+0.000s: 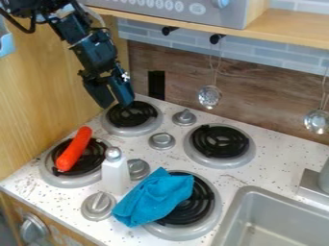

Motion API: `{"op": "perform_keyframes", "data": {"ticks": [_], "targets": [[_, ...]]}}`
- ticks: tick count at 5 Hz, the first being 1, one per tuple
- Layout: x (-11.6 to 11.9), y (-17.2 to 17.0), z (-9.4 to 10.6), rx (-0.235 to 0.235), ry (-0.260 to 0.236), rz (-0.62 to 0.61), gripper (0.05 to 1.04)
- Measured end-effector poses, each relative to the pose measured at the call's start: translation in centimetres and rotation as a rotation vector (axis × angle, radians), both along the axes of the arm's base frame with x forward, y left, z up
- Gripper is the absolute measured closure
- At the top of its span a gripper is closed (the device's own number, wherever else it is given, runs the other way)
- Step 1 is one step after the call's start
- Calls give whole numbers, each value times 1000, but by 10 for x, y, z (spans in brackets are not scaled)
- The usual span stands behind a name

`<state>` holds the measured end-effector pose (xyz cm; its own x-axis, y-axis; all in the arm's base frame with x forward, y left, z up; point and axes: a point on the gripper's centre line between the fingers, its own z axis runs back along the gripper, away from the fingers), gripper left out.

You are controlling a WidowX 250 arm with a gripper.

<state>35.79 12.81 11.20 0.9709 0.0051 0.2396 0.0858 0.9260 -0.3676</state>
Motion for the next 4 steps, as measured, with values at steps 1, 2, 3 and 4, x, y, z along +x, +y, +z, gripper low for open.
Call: {"op": "perform_keyframes", "data": {"ticks": [1,2,3,4], "targets": [[-3,-2,-16,-22,42,6,79],[-12,-1,-25,6,70,46,79],[-20,-2,-18,67,62,80,79],[-23,-17,-13,146,49,89,79]]}}
